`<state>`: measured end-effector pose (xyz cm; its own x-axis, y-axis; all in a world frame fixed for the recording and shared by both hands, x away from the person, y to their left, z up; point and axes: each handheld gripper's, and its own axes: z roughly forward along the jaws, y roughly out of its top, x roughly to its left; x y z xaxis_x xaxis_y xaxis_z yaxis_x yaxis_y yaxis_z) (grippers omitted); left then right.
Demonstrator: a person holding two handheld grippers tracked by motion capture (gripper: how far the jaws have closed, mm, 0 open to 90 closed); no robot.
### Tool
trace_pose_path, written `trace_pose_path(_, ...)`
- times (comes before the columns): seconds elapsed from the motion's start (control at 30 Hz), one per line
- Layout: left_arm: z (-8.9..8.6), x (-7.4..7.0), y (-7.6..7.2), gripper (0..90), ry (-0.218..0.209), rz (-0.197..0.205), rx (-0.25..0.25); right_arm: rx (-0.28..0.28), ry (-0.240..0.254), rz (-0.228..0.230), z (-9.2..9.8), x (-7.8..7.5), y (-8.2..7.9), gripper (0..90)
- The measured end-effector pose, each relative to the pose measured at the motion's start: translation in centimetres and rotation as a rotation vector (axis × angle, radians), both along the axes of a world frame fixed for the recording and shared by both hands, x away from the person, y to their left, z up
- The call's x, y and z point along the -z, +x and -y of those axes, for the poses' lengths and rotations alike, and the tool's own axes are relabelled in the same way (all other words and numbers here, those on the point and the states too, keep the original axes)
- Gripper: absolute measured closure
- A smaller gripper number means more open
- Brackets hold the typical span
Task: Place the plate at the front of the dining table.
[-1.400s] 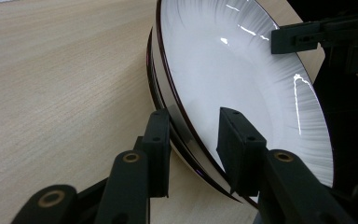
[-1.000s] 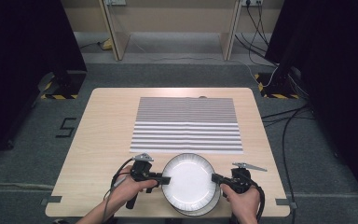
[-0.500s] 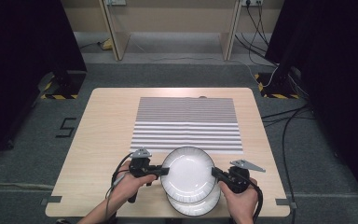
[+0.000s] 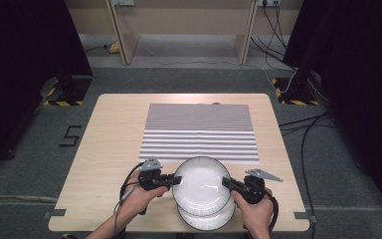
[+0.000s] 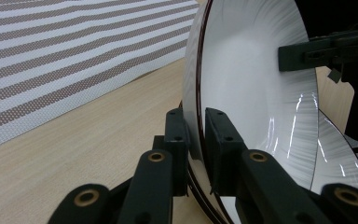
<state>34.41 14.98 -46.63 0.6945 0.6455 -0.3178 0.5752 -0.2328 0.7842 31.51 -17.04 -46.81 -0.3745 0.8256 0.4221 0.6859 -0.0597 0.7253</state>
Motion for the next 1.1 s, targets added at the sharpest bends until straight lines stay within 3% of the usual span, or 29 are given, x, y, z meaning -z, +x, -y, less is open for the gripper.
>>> trace_pose_path(0.23, -0.2, 0.3, 0.3, 80.9, -0.035, -0.023, -0.022, -0.012, 0.008, -0.004, 0.1, -0.2, 0.0, 82.7)
trace_pose_path(0.67, -0.2, -0.7, 0.9, 83.1, -0.084, 0.02, -0.049, -0.012, -0.018, 0.09, 0.1, -1.5, 0.1, 83.4)
trace_pose_path(1.1, -0.5, -1.5, 1.5, 83.4, -0.102, 0.034, -0.071, -0.014, -0.023, 0.125, -0.2, -2.7, 1.1, 83.3)
